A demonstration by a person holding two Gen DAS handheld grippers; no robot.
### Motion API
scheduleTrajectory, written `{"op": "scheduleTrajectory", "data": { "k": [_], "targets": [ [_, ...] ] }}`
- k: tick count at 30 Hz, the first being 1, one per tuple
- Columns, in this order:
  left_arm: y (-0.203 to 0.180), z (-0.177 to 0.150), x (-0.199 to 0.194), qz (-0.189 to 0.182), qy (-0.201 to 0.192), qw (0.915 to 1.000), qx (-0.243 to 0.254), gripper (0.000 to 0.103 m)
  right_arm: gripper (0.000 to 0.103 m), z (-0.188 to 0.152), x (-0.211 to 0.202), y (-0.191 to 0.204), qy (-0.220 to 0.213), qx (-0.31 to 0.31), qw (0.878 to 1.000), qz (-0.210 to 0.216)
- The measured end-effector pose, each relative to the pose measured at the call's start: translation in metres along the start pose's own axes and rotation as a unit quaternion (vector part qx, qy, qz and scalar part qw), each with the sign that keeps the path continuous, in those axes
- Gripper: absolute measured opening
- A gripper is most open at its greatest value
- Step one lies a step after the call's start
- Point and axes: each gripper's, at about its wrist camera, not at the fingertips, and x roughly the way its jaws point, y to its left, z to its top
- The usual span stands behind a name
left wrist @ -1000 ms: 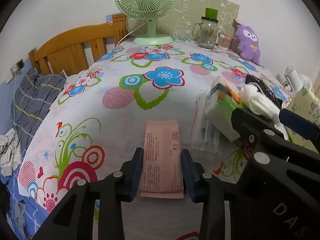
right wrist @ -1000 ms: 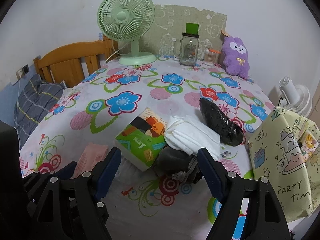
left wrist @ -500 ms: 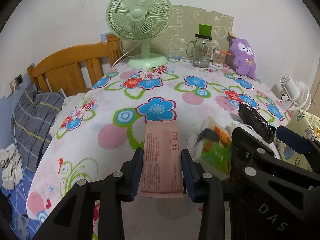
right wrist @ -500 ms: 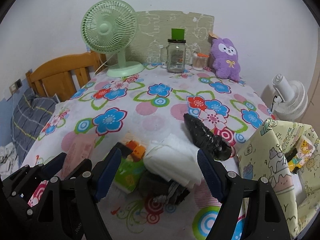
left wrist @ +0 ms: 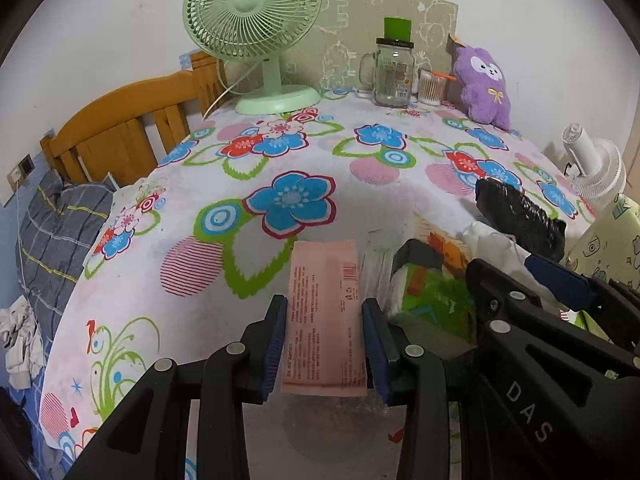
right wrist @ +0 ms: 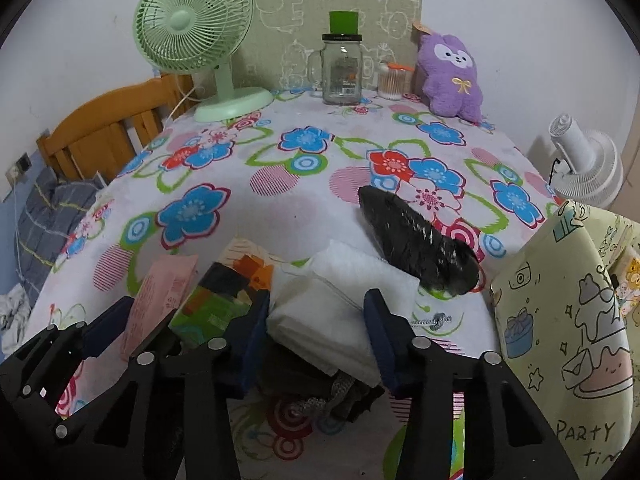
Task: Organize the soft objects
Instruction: 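Grasp the white folded cloth with the right tool while the left holds the pink packet, then lift the cloth and packet and carry them toward the printed box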
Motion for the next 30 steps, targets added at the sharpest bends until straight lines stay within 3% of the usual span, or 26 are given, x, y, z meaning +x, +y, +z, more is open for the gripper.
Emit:
{"op": "scheduleTrajectory", "data": {
  "k": [8,30],
  "targets": [
    [-0.001,0.001,-0.007,0.005,-0.008,1.0,-0.001,0.038,0.023,0.002,-0.008,0.002,-0.01,-0.02,1.0,0.018],
    [-0.006,0.02,-0.068,-0.002,-0.069,0.9976,0.005,0.038,0.021,0.021,-0.07,0.001,-0.067,-0.026,0.997,0.036]
  ]
}}
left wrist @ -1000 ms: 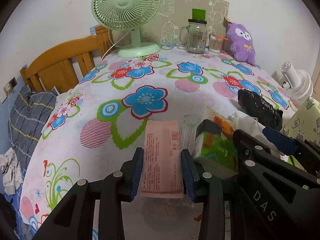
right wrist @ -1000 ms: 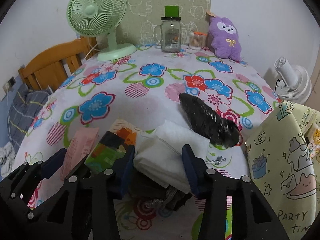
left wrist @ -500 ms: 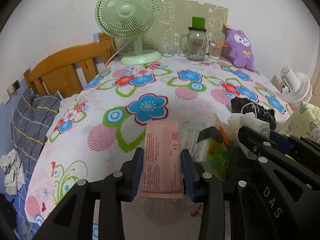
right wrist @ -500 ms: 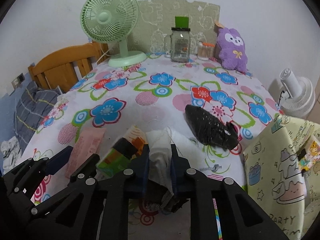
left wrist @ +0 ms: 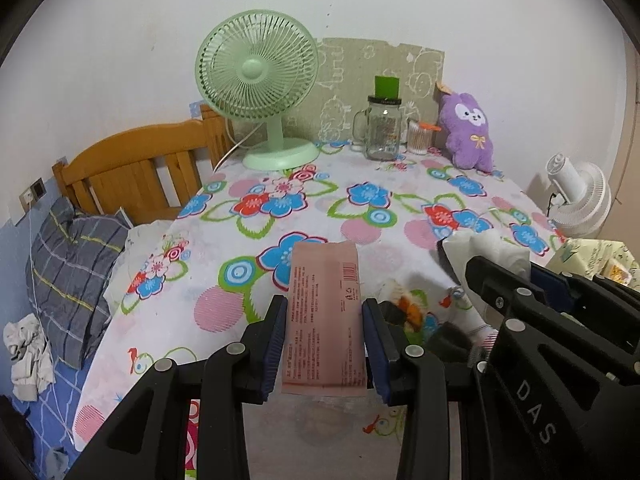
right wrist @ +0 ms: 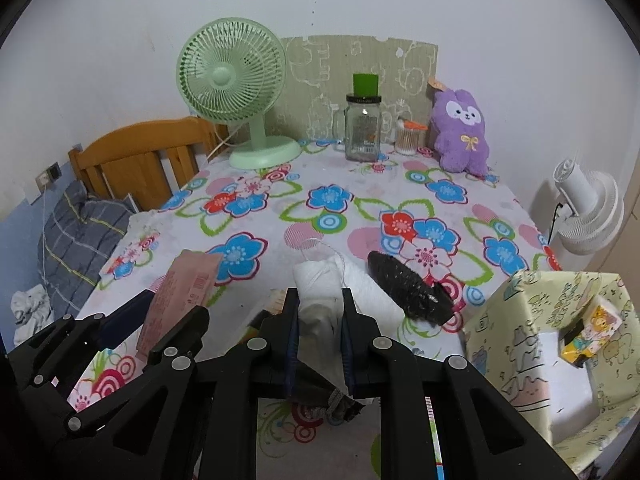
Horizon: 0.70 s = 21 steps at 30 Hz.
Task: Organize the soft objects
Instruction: 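Lift the cloth and packet and carry them toward the printed box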
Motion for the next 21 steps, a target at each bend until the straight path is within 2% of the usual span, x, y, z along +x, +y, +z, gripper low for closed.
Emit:
{"op": "scheduleTrajectory", "data": {
  "k": [21],
  "targets": [
    [-0.031,0.016,-0.051,-0.032,-0.036,0.9989,0.002,0.038,0.021,0.013,-0.062,-0.02,-0.04,0.004,0.999,0.002]
  ]
}}
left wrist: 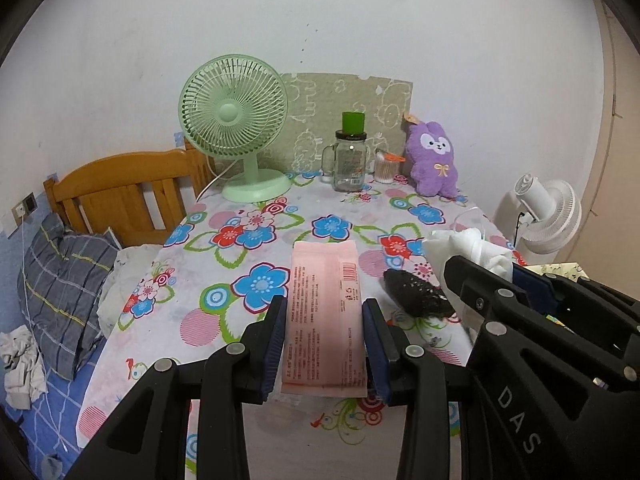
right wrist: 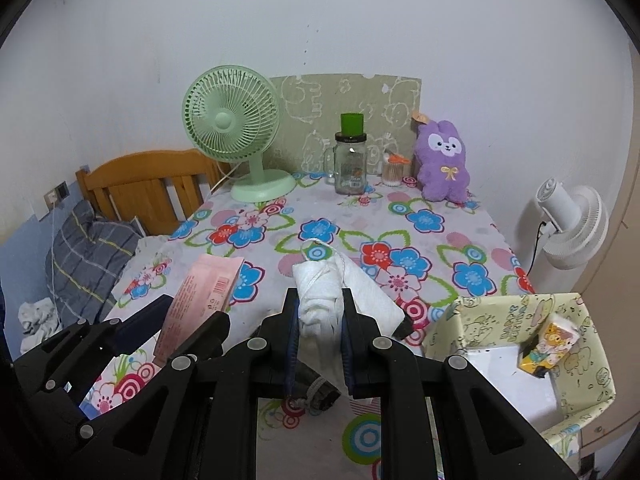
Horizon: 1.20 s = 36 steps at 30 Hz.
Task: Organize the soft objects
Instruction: 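Lift the cloth and packet and carry them toward the printed box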
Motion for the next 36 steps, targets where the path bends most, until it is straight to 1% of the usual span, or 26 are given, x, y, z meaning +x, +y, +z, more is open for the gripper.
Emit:
{"op": "scheduleTrajectory", "data": {
  "k": [7,16,36],
  "targets": [
    [-0.013,0.003,-0.007,-0.006,-0.007,1.0,0.003,0.039,0.021,0.0,-0.013,-0.013,-0.006,0.004,1.0,0.001],
    [-0.04,0.006,-0.011,-0.018,-0.016,0.9996,0.014,0.039,0.021,0.0,-0.024,-0.039,-0.011,0.013,1.0,-0.004],
    [-0.108,0.012,-0.005,-0.056,-0.013,0.9973,0.044,0.039,0.021,-0.005,-0.039,-0.104,-0.02,0.038,0.998,-0.034]
  ]
}}
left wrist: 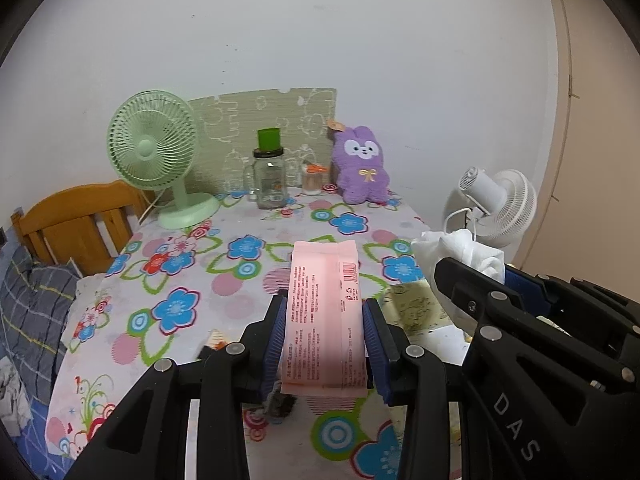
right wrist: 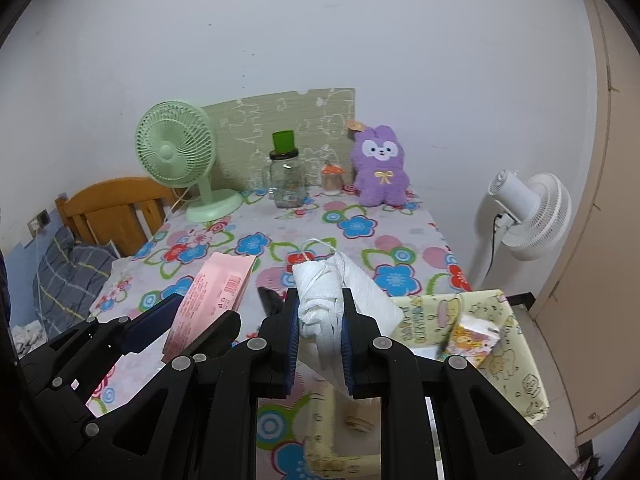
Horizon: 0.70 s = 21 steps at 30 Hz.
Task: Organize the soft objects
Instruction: 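Lift the cloth and packet and carry them toward the printed box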
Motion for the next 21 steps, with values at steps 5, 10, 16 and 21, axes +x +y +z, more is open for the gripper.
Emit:
{"op": "scheduleTrajectory", "data": {
  "k": [5,10,16,21],
  "targets": [
    [-0.014,0.002,0.005,-0.01,0.003,0.9999,0.007,0.039,0.021,-0.001,0.0,-0.016,0.003,0.008,1.0,-0.007],
    [-0.029,0.002,0.012,-0.027,0.009,0.9995,0.009,0.039,0.021,-0.003,-0.001,-0.03,0.002,0.014,1.0,-0.016],
    [-0.046,0.002,0.019,-0.043,0.017,0.9988,0.015,0.039,0.021,-0.006,-0.001,-0.049,0.005,0.023,0.999,-0.029],
    [-0.06,0.001,0.024,-0.052,0.023,0.9982,0.02,0.039,0.021,-0.009,0.0,-0.064,0.007,0.029,0.999,-0.037]
  ]
}}
